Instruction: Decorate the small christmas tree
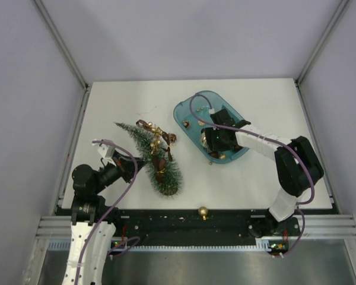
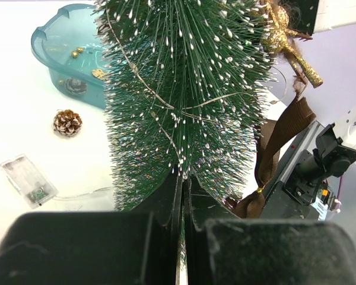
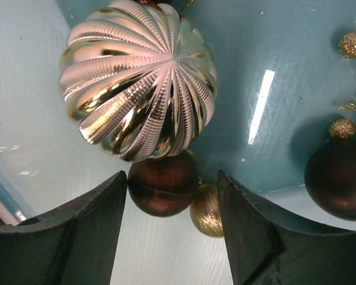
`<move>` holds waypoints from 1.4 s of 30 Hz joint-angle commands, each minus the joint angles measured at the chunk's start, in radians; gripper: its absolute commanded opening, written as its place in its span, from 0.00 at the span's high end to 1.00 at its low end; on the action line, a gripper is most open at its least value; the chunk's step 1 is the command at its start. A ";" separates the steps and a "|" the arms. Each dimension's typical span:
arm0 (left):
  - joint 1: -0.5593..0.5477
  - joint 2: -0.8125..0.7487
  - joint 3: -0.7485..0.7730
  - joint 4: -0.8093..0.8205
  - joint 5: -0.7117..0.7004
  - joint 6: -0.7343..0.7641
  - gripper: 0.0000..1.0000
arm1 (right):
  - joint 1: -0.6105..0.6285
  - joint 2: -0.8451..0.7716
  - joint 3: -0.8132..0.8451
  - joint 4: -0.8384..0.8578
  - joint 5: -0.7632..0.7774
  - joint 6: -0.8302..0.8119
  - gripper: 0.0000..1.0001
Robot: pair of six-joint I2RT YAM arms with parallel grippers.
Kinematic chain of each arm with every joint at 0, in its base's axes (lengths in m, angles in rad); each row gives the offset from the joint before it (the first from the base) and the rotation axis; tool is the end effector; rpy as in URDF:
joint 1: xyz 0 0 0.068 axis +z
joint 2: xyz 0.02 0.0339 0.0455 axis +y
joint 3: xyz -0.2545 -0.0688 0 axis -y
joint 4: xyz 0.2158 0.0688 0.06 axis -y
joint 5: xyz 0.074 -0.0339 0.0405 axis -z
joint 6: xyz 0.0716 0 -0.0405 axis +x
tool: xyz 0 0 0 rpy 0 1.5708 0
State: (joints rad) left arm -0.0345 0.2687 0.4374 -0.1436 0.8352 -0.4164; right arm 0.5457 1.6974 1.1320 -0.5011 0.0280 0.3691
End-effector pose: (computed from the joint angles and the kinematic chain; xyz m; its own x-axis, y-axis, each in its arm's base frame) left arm 0.0974 -0.0565 0.2795 -0.2860 -0.2617 -0.9218 0.7088 0.5896 -0.3873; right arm 0.2890 0.1731 0.1736 -0.8810 -0.1130 -0.4595 -0.2031 0.9674 0.1515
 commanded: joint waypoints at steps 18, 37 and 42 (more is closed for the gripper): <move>-0.001 -0.039 0.006 -0.002 -0.012 0.019 1.00 | -0.010 -0.128 0.044 -0.028 0.026 0.025 0.82; -0.001 -0.057 -0.005 0.010 -0.002 0.007 1.00 | 0.085 -0.601 -0.092 0.134 -0.611 0.037 0.80; -0.001 -0.063 -0.006 0.012 -0.004 0.008 1.00 | 0.204 -0.594 -0.179 0.358 -0.674 0.114 0.80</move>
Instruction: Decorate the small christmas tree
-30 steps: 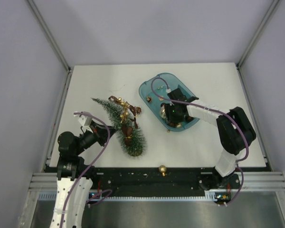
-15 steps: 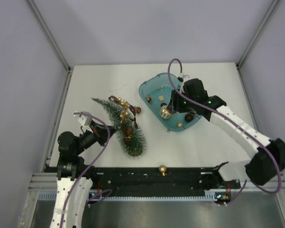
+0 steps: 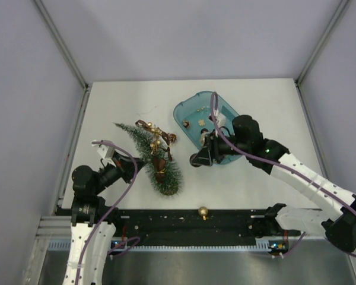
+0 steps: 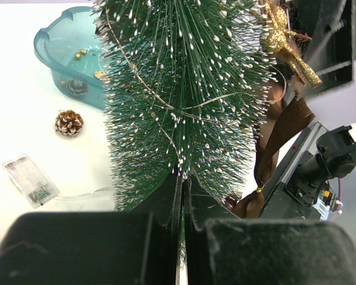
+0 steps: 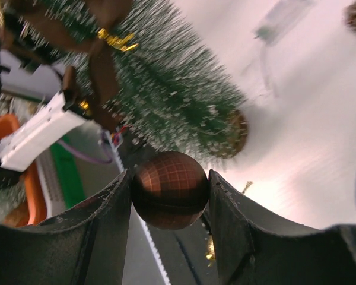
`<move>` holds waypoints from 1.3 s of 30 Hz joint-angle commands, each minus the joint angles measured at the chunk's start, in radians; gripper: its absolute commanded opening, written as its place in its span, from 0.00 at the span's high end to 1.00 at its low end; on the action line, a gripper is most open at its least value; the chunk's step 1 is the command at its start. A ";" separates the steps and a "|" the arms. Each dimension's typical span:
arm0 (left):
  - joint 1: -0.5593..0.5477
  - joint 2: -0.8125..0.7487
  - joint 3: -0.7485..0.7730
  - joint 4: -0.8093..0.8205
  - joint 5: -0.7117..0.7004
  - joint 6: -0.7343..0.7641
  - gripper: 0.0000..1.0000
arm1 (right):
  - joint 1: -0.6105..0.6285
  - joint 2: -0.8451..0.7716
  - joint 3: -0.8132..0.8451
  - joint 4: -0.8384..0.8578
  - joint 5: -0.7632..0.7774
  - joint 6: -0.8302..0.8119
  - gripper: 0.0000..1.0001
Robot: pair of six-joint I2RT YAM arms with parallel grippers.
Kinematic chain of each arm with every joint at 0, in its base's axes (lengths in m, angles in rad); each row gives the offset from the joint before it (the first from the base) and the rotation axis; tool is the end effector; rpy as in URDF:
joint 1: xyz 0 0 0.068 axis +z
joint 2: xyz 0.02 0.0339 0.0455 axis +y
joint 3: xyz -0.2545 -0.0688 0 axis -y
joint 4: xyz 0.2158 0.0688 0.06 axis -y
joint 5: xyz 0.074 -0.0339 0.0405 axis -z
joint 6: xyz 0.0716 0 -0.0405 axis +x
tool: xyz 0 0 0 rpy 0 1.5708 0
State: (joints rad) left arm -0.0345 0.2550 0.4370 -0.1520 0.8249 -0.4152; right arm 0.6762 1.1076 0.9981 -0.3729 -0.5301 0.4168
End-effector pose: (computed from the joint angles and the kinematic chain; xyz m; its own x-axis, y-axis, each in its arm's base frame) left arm 0.0958 -0.0559 0.2794 -0.2780 -0.2643 -0.9235 0.7049 0.5970 -0.3830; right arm 0.1705 0.1832 0.3143 -0.6909 -0.1065 -0.7151 -0.6667 0.4765 0.5731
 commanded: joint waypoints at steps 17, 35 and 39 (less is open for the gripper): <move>-0.001 -0.059 -0.007 0.017 0.005 0.006 1.00 | 0.200 0.008 -0.319 1.084 -0.004 0.381 0.95; -0.001 -0.065 -0.009 0.016 0.003 0.009 1.00 | 0.214 0.164 -0.464 1.465 0.068 0.470 1.00; -0.001 -0.066 -0.009 0.014 0.006 0.012 1.00 | 0.214 0.160 -0.506 1.519 0.117 0.447 1.00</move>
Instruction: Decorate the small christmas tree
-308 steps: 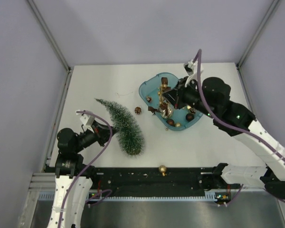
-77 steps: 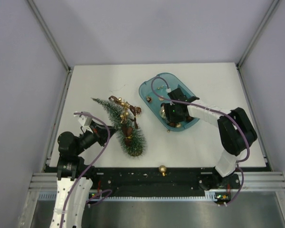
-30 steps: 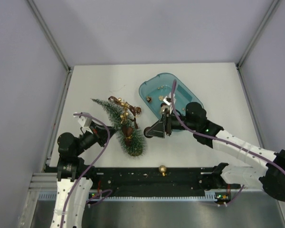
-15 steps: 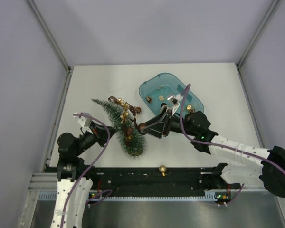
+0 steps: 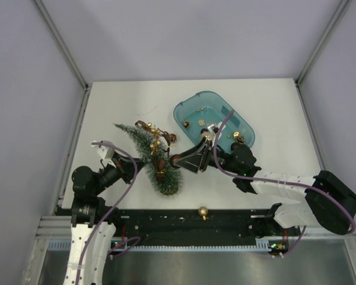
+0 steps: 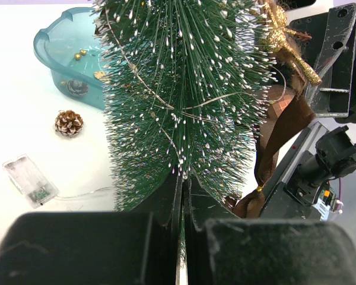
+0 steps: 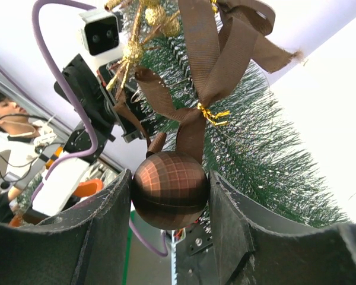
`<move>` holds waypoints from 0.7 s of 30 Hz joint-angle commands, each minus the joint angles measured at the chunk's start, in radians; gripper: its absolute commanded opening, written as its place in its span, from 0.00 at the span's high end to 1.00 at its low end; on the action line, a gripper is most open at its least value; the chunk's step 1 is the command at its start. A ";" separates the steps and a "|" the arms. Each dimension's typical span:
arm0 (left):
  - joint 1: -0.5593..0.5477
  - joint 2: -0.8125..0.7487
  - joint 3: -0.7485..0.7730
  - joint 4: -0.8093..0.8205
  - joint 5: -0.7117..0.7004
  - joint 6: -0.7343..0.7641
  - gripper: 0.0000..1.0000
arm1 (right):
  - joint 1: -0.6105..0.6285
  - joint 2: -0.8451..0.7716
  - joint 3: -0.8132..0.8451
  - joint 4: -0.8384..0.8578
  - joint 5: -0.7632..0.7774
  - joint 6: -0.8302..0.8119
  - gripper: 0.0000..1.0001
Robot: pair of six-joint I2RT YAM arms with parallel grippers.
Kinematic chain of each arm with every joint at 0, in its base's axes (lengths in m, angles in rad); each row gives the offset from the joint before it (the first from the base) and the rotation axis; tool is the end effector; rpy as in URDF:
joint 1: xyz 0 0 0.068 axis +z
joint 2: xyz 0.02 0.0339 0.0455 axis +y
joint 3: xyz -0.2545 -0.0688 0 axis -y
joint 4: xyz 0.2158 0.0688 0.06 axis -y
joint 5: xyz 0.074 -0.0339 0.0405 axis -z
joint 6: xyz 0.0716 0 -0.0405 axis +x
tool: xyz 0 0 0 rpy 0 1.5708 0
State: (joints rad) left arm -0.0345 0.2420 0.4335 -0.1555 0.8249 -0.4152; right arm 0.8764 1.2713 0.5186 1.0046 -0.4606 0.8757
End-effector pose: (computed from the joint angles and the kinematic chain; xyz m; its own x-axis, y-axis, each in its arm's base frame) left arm 0.0940 -0.0559 0.2789 -0.2724 -0.2645 -0.9251 0.7072 0.5969 -0.3789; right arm 0.1529 0.2334 0.2874 -0.6381 0.3089 -0.7053 -0.7398 0.0082 0.6728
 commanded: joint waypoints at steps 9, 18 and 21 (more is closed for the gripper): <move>-0.002 -0.049 -0.007 0.024 0.011 0.009 1.00 | 0.015 0.029 -0.110 0.299 0.126 -0.008 1.00; -0.001 -0.044 -0.004 0.027 0.010 0.004 1.00 | 0.021 0.161 -0.109 0.506 0.106 0.083 1.00; -0.001 -0.043 -0.004 0.024 0.008 0.006 1.00 | 0.022 0.186 -0.103 0.551 0.100 0.108 1.00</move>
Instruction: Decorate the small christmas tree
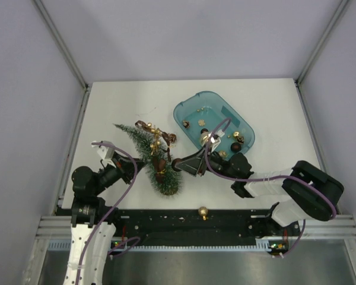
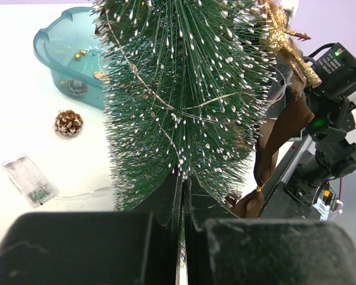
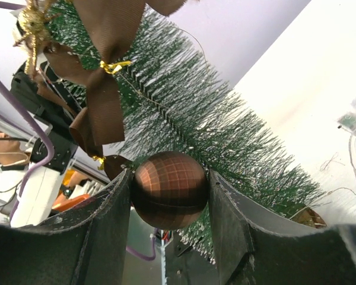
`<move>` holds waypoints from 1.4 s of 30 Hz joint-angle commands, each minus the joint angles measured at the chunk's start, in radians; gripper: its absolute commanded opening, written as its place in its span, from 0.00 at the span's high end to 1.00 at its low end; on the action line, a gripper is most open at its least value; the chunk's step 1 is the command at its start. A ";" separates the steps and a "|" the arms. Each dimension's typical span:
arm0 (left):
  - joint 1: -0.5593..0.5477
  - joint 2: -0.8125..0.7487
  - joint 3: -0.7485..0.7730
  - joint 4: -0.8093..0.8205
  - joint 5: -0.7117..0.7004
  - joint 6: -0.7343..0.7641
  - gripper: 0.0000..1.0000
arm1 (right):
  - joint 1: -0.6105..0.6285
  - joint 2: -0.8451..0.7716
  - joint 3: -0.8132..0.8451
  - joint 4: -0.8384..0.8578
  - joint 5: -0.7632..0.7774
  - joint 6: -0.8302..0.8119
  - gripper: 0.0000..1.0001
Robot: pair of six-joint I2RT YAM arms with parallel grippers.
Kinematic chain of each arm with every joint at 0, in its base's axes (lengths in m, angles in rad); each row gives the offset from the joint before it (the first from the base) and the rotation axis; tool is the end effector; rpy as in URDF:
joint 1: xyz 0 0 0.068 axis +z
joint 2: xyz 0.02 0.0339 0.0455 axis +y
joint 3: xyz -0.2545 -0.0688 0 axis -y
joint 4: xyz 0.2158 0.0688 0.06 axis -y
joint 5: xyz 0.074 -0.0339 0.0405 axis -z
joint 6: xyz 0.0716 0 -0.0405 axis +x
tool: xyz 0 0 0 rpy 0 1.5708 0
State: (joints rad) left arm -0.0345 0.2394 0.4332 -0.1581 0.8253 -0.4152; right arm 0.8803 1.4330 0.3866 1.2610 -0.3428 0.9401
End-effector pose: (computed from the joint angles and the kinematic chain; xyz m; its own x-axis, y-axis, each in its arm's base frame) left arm 0.0936 -0.0559 0.2787 -0.2728 -0.2644 -0.9250 0.7073 0.5967 -0.3791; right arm 0.1618 0.2337 0.2389 -0.6753 0.3768 -0.6340 -0.6611 0.0718 0.7469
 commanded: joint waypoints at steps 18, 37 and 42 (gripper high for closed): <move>-0.001 -0.038 -0.002 0.025 0.011 0.007 1.00 | 0.019 0.013 0.064 0.460 -0.047 0.121 1.00; -0.001 -0.045 -0.004 0.023 0.008 0.010 1.00 | 0.036 -0.032 0.101 0.442 -0.091 0.085 1.00; -0.001 -0.043 -0.001 0.015 -0.006 0.013 1.00 | 0.036 -0.069 0.068 0.420 -0.019 -0.016 1.00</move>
State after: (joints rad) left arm -0.0345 0.2394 0.4332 -0.1589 0.8246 -0.4149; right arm 0.9016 1.4235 0.4480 1.2930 -0.4202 1.0183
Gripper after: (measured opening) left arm 0.021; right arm 0.484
